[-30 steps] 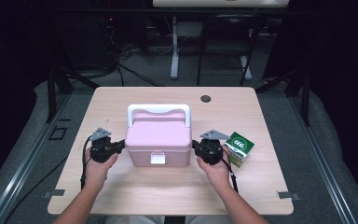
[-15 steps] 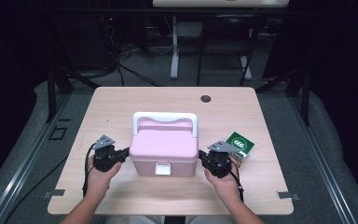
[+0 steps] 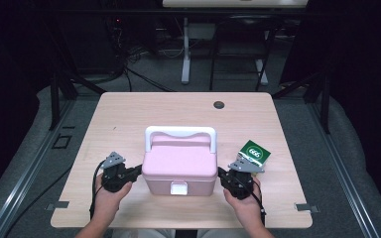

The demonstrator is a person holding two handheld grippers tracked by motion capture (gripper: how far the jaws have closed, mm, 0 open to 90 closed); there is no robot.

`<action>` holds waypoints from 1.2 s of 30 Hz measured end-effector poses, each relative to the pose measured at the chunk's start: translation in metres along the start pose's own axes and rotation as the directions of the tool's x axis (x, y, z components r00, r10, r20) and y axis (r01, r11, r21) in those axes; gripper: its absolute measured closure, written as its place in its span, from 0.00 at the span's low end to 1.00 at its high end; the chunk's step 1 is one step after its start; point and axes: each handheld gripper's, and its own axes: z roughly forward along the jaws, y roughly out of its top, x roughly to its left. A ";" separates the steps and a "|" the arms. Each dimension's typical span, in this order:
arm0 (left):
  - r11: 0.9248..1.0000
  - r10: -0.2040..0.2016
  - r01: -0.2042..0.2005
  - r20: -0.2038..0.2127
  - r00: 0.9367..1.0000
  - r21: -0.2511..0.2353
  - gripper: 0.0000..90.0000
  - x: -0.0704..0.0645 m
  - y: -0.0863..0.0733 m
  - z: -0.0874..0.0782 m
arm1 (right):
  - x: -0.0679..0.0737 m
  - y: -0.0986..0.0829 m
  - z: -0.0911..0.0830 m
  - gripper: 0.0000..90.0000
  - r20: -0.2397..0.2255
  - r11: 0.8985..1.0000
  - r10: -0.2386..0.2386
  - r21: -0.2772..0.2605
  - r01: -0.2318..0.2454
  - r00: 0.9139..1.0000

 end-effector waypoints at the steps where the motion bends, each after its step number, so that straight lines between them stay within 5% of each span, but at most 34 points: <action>1: 1.000 -0.005 0.005 0.004 1.000 -0.004 1.00 0.001 0.000 0.000 | 0.001 -0.001 -0.001 1.00 -0.001 1.000 -0.003 0.000 0.003 1.000; 8: 1.000 -0.014 0.014 0.020 1.000 0.004 1.00 0.003 0.001 0.000 | 0.000 -0.001 -0.001 1.00 -0.014 1.000 0.025 0.000 -0.025 1.000; 29: 0.999 -0.006 0.008 -0.042 0.999 0.043 0.92 -0.002 0.005 0.000 | 0.005 -0.001 -0.001 1.00 0.031 1.000 0.006 0.017 -0.006 1.000; 36: 0.998 -0.019 0.020 -0.020 1.000 0.053 0.92 0.001 0.006 0.000 | 0.006 0.001 -0.002 0.96 0.039 0.999 -0.015 0.033 0.014 0.999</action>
